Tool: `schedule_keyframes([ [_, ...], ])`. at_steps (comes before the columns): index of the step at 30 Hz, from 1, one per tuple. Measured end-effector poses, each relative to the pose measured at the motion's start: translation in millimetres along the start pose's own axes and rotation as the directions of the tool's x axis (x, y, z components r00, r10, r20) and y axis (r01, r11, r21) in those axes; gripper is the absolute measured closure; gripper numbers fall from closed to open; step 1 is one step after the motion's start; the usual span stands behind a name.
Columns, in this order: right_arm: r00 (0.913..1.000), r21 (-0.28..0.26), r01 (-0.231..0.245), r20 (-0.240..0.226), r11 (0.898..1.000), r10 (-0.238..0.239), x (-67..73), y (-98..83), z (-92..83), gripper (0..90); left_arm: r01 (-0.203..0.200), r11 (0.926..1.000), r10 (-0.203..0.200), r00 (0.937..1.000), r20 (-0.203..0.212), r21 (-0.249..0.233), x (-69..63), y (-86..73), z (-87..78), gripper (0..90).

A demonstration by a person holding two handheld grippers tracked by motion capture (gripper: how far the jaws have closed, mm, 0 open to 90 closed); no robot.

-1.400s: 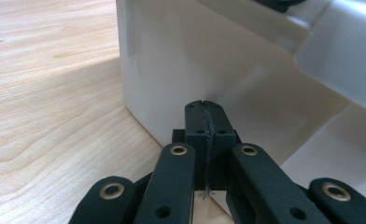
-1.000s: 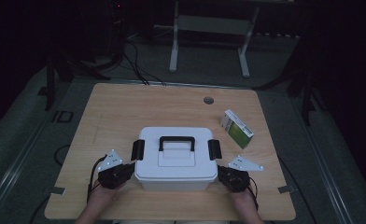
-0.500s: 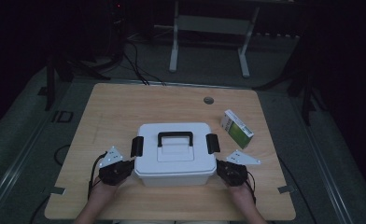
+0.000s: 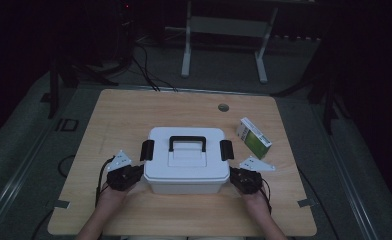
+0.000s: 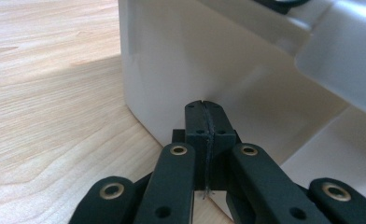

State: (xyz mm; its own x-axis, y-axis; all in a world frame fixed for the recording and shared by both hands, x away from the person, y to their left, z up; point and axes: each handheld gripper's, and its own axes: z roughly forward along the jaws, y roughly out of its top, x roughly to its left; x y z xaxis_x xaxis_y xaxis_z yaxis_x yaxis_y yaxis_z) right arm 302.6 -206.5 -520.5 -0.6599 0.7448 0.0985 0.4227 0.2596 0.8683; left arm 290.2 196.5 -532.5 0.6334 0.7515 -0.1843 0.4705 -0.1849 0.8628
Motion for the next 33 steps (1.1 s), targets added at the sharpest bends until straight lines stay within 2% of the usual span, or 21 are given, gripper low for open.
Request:
schedule_keyframes([
  [9, 1.0, -0.009, -0.008, -0.004, 1.0, 0.008, -1.2, -1.0, 0.9, 90.0, 0.006, 1.0, -0.006, 0.9999, 0.012, -0.002, 1.8, -0.7, -0.4, 89.6],
  [16, 0.9999, -0.025, -0.01, -0.002, 1.0, 0.01, -3.0, -4.3, 0.3, 87.6, -0.02, 0.9998, 0.02, 0.9998, -0.001, 0.004, 1.0, -0.3, -1.2, 88.3],
  [18, 1.0, -0.026, -0.001, 0.001, 1.0, 0.001, -4.1, -4.2, 0.0, 85.6, -0.017, 0.9998, 0.017, 0.9998, 0.009, 0.005, 2.8, -0.4, -2.5, 84.7],
  [20, 1.0, -0.025, 0.005, 0.006, 1.0, -0.005, -5.5, -4.8, -0.4, 85.1, -0.025, 0.9996, 0.025, 0.9997, 0.0, 0.011, 3.8, -1.2, -3.4, 81.5],
  [24, 0.9998, -0.019, 0.002, 0.018, 1.0, -0.002, -11.1, -6.5, -1.6, 83.6, -0.011, 0.9994, 0.011, 0.9999, 0.0, 0.033, 8.8, -2.9, -5.1, 81.3],
  [26, 0.9997, -0.021, 0.005, 0.024, 1.0, -0.005, -12.2, -6.7, -2.6, 81.8, -0.008, 0.9994, 0.008, 1.0, 0.002, 0.035, 10.0, -3.2, -5.8, 77.8],
  [27, 0.9992, -0.023, 0.01, 0.038, 1.0, -0.009, -15.3, -7.4, -5.8, 77.0, -0.004, 0.9991, 0.004, 1.0, 0.004, 0.043, 11.4, -3.8, -6.8, 77.7],
  [28, 0.9992, -0.023, 0.01, 0.038, 1.0, -0.009, -15.3, -7.4, -5.8, 77.0, -0.004, 0.9991, 0.004, 1.0, 0.004, 0.043, 11.4, -3.8, -6.8, 73.5],
  [29, 0.999, -0.026, 0.013, 0.043, 1.0, -0.012, -16.9, -7.7, -6.8, 74.0, -0.002, 0.9989, 0.003, 1.0, -0.003, 0.048, 11.2, -3.8, -6.6, 73.5],
  [30, 0.9989, -0.024, 0.017, 0.045, 1.0, -0.016, -18.4, -7.9, -7.9, 69.4, -0.005, 0.9984, 0.006, 0.9999, -0.011, 0.057, 11.4, -3.6, -6.6, 68.4],
  [32, 0.9977, -0.027, 0.03, 0.062, 0.999, -0.028, -20.2, -8.6, -9.6, 61.0, 0.004, 0.998, -0.003, 0.9999, -0.015, 0.063, 11.7, -3.7, -6.9, 66.2],
  [33, 0.9974, -0.025, 0.035, 0.064, 0.999, -0.033, -21.8, -9.1, -11.2, 51.2, 0.007, 0.9971, -0.004, 0.9994, -0.034, 0.076, 11.8, -3.6, -7.5, 55.2],
])
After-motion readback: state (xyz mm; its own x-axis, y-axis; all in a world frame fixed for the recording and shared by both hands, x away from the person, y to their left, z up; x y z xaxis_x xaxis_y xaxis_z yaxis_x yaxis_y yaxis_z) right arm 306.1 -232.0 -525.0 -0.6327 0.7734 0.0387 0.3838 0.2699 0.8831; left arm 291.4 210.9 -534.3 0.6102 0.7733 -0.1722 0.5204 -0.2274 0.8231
